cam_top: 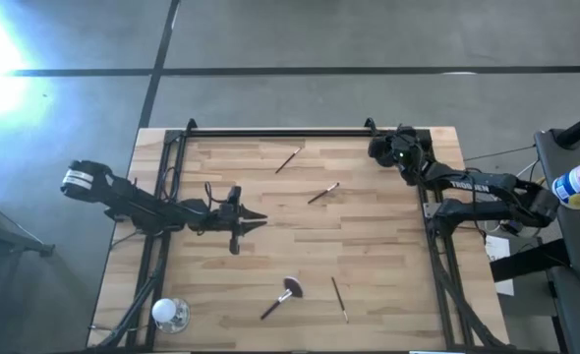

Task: Put items in baskets/containers
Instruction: Put the eyeshadow brush into the pen holder

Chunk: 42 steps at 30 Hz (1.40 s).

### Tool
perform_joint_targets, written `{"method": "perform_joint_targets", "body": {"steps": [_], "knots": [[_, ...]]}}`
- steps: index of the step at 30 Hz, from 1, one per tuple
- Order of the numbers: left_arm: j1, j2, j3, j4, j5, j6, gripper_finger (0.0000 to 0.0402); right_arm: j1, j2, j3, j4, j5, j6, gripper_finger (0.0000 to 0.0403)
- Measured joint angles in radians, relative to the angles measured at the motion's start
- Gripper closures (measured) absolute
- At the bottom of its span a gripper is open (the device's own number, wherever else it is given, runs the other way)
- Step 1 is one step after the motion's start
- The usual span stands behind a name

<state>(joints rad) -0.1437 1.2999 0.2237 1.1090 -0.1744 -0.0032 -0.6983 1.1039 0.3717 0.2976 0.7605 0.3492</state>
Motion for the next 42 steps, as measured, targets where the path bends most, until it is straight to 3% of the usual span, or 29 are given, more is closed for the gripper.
{"method": "perform_joint_targets", "body": {"steps": [8, 10, 16, 18, 23, 28, 34, 42], "knots": [[0.005, 0.000, 0.000, -0.011, -0.002, -0.001, 0.0342, 0.000, -0.097, 0.142, -0.329, -0.010, 0.000, 0.0246], [0.005, 0.000, 0.000, -0.011, -0.002, -0.001, 0.0342, 0.000, -0.119, 0.168, -0.391, -0.069, 0.000, 0.0245], [0.005, 0.000, 0.000, -0.012, -0.002, -0.001, 0.0342, 0.028, -0.109, 0.189, -0.381, -0.604, -0.071, 0.0287], [0.005, 0.000, 0.000, -0.021, -0.002, -0.001, 0.0342, 0.061, -0.077, 0.185, -0.373, -0.728, -0.080, 0.0303], [0.005, 0.000, 0.000, -0.029, -0.002, -0.007, 0.0342, 0.190, 0.057, 0.185, -0.373, -0.728, -0.107, 0.0311], [0.005, 0.000, 0.000, -0.037, -0.002, -0.008, 0.0342, 0.267, 0.211, 0.244, -0.392, -0.737, -0.196, 0.0275], [0.005, 0.001, 0.000, -0.062, -0.002, -0.015, 0.0342, 0.270, 0.386, 0.374, -0.535, -0.767, -0.411, 0.0233], [0.005, 0.001, 0.000, -0.116, -0.002, -0.027, 0.0342, 0.260, 0.603, 0.504, -0.601, -0.762, -0.607, 0.0227]]}}
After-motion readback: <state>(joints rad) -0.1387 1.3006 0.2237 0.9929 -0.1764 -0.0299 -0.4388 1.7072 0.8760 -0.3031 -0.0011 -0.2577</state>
